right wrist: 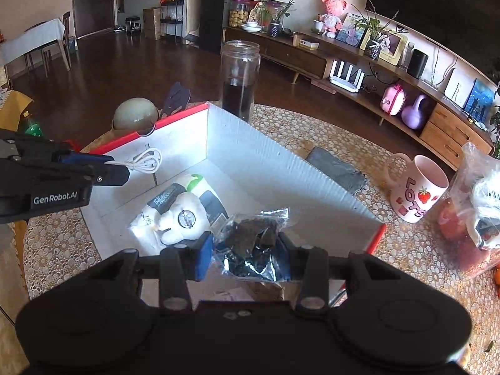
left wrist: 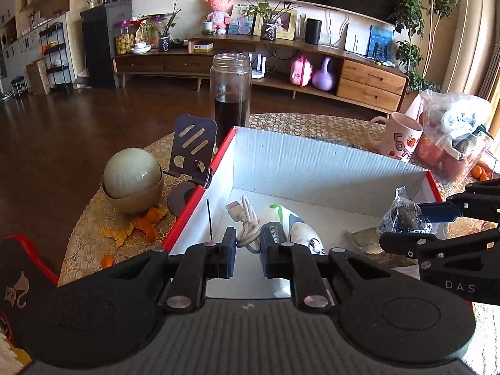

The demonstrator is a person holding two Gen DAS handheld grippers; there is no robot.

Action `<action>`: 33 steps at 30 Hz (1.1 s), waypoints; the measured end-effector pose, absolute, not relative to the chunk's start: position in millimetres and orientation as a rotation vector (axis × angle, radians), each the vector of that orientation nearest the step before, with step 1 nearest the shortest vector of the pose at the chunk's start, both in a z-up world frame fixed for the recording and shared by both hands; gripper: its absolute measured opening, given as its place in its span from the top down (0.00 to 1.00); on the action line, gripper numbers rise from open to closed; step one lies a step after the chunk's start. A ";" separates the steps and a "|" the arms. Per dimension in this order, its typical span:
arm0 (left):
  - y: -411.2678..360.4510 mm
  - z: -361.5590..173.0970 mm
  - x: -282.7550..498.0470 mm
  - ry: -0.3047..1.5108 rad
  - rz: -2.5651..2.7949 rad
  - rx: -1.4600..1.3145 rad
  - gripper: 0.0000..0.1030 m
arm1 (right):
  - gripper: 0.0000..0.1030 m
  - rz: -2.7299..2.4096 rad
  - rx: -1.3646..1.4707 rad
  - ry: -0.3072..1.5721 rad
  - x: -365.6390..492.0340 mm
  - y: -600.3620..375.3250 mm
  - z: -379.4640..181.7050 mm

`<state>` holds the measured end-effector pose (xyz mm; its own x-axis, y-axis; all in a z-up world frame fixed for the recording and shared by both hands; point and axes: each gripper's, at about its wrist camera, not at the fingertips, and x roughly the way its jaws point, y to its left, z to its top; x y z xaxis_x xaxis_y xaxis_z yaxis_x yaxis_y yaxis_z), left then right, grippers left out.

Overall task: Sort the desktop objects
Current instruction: 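Carry the USB cable and the clear black-item bag over the red shoebox, then lower both tools into the shoebox and open them to release the items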

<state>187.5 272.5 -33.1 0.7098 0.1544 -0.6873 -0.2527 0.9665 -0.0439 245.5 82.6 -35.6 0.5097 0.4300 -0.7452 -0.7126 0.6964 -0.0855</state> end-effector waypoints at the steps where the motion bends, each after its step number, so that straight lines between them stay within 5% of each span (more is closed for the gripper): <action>1: 273.8 -34.9 189.4 0.755 0.228 -0.141 0.85 | 0.60 0.709 -0.418 0.768 246.8 85.3 -38.3; 20: 260.3 -65.3 216.7 0.842 0.257 -0.153 0.85 | 0.59 0.692 -0.470 0.853 265.4 109.7 -78.0; 26: 257.8 -65.7 220.2 0.855 0.259 -0.143 0.85 | 0.49 0.696 -0.437 0.856 266.9 102.5 -74.2; 29: 254.4 -66.2 222.1 0.861 0.260 -0.132 0.85 | 0.36 0.705 -0.416 0.847 265.0 96.5 -69.3; 33: 252.2 -63.7 223.0 0.868 0.258 -0.138 0.85 | 0.36 0.727 -0.409 0.822 258.5 87.3 -60.8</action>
<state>223.0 252.2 -63.7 0.6175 0.1679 -0.7684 -0.2793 0.9601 -0.0147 258.5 87.3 -60.8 0.4639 0.4219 -0.7790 -0.7214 0.6903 -0.0558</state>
